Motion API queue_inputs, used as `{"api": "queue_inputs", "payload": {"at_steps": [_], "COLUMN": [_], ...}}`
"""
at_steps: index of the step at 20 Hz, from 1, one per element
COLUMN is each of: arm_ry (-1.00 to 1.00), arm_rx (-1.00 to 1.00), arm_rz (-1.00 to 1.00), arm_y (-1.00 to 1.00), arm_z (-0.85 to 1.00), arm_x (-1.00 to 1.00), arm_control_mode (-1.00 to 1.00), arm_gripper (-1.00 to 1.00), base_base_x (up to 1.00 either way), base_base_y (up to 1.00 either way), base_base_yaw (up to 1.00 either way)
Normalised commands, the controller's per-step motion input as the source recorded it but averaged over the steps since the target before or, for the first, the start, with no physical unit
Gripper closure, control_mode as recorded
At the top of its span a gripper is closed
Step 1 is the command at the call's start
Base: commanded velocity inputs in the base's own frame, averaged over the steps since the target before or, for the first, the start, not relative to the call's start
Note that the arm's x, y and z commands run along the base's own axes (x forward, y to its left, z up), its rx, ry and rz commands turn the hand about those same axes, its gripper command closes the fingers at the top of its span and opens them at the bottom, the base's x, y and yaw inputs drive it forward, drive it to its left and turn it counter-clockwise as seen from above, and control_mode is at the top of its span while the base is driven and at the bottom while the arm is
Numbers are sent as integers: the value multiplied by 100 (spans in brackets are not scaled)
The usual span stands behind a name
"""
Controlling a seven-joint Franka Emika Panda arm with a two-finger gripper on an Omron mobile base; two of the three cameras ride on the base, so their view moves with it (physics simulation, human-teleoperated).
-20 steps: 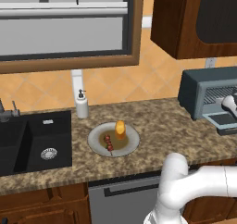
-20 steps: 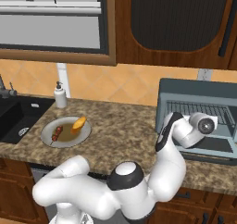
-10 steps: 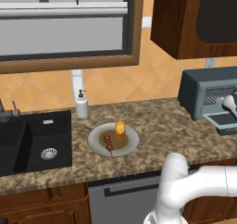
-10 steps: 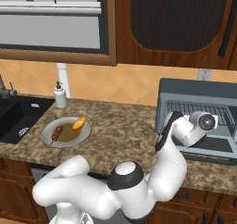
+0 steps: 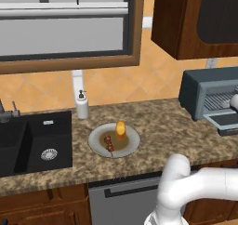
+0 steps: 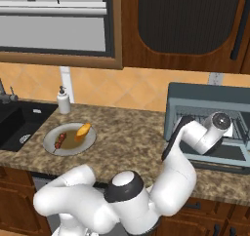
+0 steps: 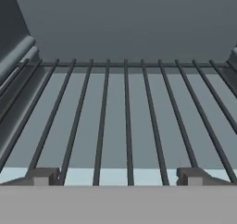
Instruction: Pick up the kebab skewer and baguette bread, and place them inside the toaster oven. Close the toaster oven door and start by setting the timer.
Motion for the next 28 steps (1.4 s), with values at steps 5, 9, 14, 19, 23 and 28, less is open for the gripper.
{"api": "queue_inputs", "payload": {"at_steps": [5, 9, 14, 19, 23, 28], "arm_ry": [15, 18, 19, 21, 20, 14], "arm_rx": [0, -2, -3, -1, 0, 0], "arm_rz": [0, 0, 0, 0, 0, 0], "arm_y": [0, 0, 0, 0, 0, -4], "arm_z": [-80, -74, -74, -68, -72, -50], "arm_x": [-59, -58, -55, -52, -58, -59], "arm_control_mode": [-100, -100, -100, -100, -100, -100], "arm_gripper": [-100, -100, -100, -100, -100, -100], "base_base_x": [0, 0, 0, 0, 0, 0], "base_base_y": [0, 0, 0, 0, 0, 0], "base_base_yaw": [0, 0, 0, 0, 0, 0]}}
